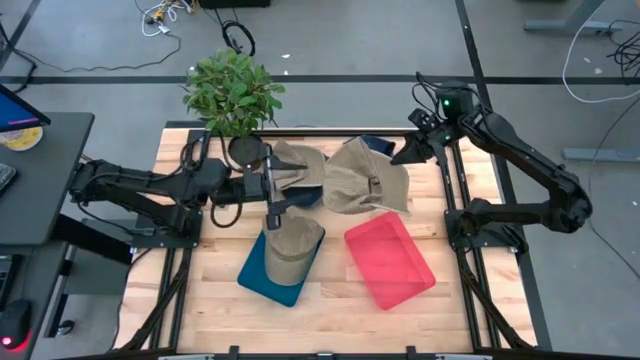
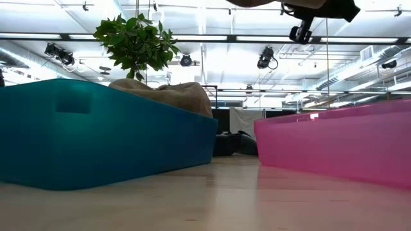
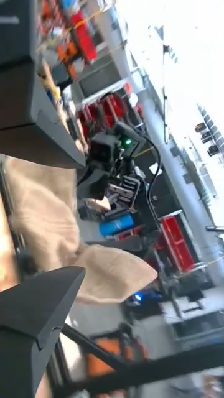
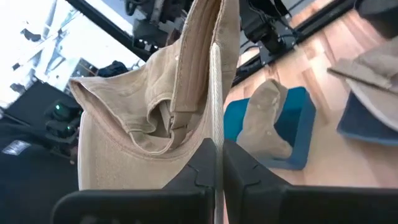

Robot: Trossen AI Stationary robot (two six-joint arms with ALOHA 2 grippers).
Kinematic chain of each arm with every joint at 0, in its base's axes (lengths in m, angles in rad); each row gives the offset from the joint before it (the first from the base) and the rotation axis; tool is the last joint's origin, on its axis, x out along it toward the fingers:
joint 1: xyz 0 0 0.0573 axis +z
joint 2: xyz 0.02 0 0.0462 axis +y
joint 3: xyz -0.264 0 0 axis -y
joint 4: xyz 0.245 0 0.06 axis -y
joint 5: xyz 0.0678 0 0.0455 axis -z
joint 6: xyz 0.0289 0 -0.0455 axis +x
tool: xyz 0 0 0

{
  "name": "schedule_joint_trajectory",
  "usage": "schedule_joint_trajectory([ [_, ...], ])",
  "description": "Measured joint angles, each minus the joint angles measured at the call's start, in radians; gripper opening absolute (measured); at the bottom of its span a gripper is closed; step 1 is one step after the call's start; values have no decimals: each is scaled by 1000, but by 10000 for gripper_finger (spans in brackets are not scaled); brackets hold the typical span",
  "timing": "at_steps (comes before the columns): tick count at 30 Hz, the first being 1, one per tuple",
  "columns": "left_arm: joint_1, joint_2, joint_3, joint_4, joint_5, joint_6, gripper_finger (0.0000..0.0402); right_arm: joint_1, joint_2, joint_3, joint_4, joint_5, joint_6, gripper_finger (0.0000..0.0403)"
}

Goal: Pick & Place hat
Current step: Put the brown cap into the blue bin

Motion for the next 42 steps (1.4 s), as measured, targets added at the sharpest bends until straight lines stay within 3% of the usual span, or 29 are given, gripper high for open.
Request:
schedule_joint_trajectory([
  [7,0,6,102,-266,-59,254,277,42,29,0,127,-37,138,6],
  [13,-5,7,168,-498,-64,281,277,66,32,0,285,-48,298,6],
  [28,-14,14,178,-479,-106,540,277,172,109,0,311,79,324,4],
  [36,-14,13,178,-475,-102,517,274,232,181,0,496,88,406,4],
  [42,-14,13,178,-478,-103,496,236,242,207,0,562,90,452,4],
])
